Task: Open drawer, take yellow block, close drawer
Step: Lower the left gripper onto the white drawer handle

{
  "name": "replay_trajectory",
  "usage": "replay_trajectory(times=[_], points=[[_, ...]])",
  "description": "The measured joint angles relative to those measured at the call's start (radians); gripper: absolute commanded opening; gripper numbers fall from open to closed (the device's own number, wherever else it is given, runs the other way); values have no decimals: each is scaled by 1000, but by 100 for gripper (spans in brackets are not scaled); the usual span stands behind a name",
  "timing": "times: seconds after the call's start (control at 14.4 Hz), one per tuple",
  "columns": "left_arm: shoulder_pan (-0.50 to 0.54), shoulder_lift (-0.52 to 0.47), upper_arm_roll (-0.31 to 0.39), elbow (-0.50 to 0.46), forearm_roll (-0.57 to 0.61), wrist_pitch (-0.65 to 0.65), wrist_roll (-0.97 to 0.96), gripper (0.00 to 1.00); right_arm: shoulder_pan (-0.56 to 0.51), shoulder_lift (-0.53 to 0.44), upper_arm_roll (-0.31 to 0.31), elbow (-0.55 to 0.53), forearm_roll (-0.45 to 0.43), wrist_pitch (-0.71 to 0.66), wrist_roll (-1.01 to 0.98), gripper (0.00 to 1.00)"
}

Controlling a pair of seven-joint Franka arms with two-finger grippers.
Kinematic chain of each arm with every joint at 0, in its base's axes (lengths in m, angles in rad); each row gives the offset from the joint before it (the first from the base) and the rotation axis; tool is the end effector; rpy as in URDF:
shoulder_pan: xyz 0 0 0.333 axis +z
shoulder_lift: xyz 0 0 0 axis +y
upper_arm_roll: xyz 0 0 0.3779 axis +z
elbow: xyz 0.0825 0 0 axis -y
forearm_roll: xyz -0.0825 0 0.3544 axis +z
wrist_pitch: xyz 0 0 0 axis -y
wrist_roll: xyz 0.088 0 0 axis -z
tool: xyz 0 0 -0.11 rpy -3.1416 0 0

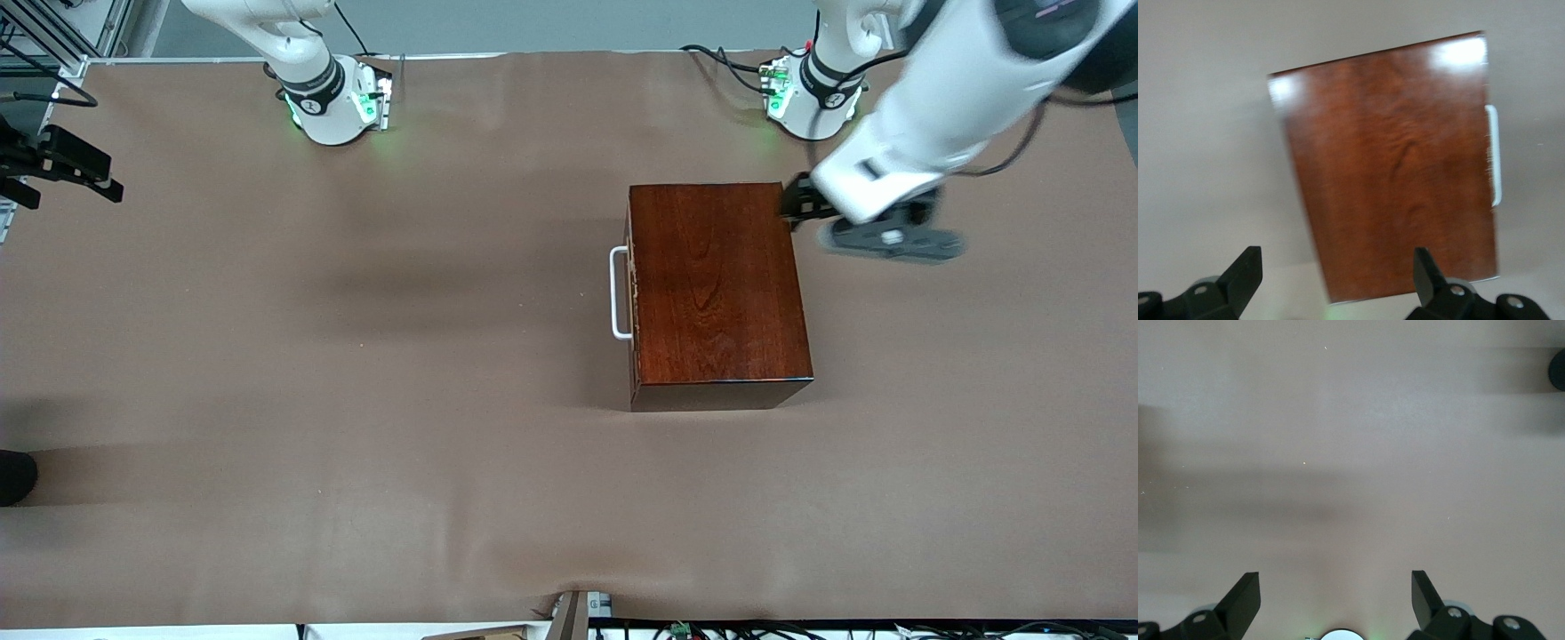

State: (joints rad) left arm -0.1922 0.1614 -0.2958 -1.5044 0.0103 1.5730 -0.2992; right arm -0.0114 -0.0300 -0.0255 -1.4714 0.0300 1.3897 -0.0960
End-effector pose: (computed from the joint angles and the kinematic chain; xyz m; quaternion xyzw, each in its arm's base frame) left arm 0.5186 -0.2560 0.6272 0.9945 -0.0936 -0.0466 0.0005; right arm 0.4939 -0.0148 0.7264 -0.9990 -0.0319 0.0248 0.0169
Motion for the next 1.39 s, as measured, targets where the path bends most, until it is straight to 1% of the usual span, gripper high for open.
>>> replay_trajectory(times=[0.14, 0.28, 0.42, 0.62, 0.9, 1.18, 1.25, 1.39], points=[[-67, 68, -2, 39, 0, 46, -40, 100, 0, 0, 0, 0, 0, 0, 0, 100], [-155, 149, 0, 84, 15, 99, -131, 100, -1, 0, 0, 0, 0, 0, 0, 100], [-223, 226, 2, 136, 39, 117, -198, 100, -2, 0, 0, 0, 0, 0, 0, 100], [-312, 322, 34, 202, 91, 147, -280, 100, -2, 0, 0, 0, 0, 0, 0, 100], [-460, 396, 139, 223, 96, 210, -388, 100, -2, 0, 0, 0, 1, 0, 0, 100], [-640, 471, 303, 233, 97, 253, -485, 100, -2, 0, 0, 0, 1, 0, 0, 100], [-672, 490, 332, 236, 98, 261, -505, 100, -2, 0, 0, 0, 1, 0, 0, 100], [-709, 525, 360, 240, 99, 266, -526, 100, -2, 0, 0, 0, 1, 0, 0, 100]])
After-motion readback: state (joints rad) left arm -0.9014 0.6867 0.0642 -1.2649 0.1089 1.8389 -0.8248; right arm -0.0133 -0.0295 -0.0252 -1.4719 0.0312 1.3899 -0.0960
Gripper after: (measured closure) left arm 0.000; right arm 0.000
